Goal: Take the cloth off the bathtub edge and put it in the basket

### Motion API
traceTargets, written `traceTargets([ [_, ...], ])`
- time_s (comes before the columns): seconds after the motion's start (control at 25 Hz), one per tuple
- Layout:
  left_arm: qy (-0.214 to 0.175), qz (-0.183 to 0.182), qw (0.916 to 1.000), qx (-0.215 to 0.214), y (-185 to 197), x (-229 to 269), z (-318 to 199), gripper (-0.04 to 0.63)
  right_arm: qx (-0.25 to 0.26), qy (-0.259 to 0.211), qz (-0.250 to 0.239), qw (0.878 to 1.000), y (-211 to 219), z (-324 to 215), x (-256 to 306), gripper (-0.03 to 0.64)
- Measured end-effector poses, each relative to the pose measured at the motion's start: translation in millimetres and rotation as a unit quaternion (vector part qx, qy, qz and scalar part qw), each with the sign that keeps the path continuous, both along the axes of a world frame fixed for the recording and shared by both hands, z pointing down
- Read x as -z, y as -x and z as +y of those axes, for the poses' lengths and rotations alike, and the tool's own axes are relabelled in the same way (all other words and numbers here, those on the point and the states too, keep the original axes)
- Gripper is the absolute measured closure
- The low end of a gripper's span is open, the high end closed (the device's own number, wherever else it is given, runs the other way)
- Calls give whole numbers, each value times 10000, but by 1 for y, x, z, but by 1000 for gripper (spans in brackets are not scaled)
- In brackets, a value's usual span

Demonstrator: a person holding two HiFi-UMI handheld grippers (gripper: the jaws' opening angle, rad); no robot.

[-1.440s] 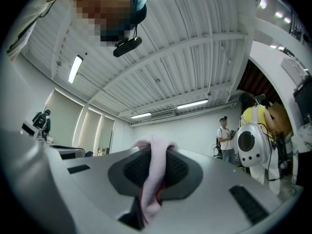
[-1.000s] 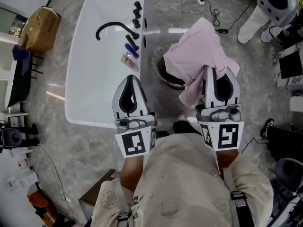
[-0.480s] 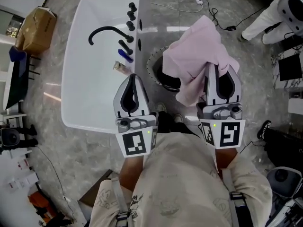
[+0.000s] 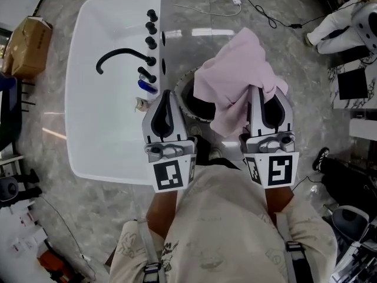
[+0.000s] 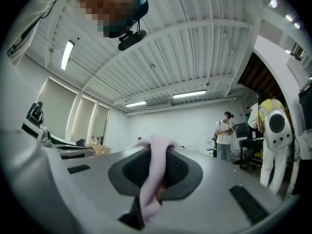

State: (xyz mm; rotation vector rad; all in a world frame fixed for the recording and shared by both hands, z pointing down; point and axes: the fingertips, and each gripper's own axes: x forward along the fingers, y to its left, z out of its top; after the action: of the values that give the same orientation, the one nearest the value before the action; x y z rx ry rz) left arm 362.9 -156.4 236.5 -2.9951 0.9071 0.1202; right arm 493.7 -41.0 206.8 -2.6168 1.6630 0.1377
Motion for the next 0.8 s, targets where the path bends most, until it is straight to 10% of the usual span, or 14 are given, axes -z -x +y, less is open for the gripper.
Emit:
traceTargets([
  [0.8,379,-53,9993,43,-8,-25,-69,592,53,1096,-443,9930,-17,-78,-89,589],
])
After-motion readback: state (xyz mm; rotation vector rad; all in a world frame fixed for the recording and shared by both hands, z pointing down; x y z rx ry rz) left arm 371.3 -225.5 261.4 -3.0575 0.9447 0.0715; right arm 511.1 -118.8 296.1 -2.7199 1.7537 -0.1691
